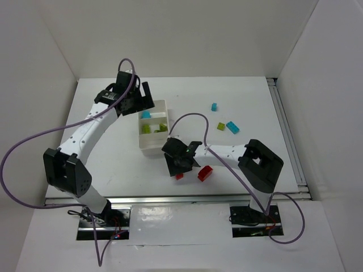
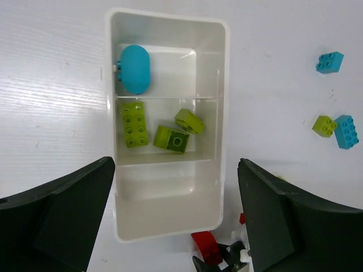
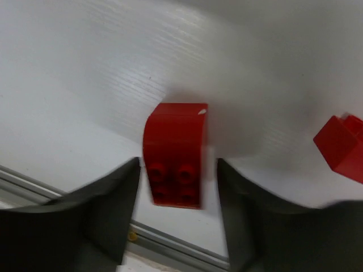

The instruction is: Sort the legos into containers by color

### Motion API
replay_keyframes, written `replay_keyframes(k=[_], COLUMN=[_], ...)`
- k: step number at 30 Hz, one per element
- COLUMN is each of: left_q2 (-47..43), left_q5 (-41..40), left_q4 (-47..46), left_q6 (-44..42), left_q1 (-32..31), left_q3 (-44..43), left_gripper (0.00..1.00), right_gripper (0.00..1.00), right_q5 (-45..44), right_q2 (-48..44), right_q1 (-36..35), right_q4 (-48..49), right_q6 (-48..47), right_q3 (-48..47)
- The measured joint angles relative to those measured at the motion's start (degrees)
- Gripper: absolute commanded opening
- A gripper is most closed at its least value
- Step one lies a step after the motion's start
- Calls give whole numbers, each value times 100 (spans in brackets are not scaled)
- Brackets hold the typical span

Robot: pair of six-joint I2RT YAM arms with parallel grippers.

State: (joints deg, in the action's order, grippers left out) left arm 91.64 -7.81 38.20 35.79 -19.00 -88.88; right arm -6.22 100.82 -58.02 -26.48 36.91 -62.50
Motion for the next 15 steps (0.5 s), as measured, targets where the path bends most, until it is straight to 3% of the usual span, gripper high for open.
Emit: replay_keyframes(k=[2,3,4,10,15], left_q2=[-46,-48,-48,-87,-269], left_q5=[0,0,0,26,39], left_q4=[28,59,90,297,444], left_q6=[0,0,0,-4,0], left_q1=[103,138,170,345,645], left_q3=[-2,-2,-2,-17,-15], left_gripper=[99,99,99,99,98], right_gripper=[39,26,23,20,20], right_q5=[-9,-13,-35,-468,-855], right_q2=[74,92,96,9,-146], right_q1=[-37,-50,-52,-59,-59], right_q4=[-31,-44,-66,-531,-732], right_q6=[2,24,31,-177,-675], right_q3=[-52,-76,-105,-754,-2037])
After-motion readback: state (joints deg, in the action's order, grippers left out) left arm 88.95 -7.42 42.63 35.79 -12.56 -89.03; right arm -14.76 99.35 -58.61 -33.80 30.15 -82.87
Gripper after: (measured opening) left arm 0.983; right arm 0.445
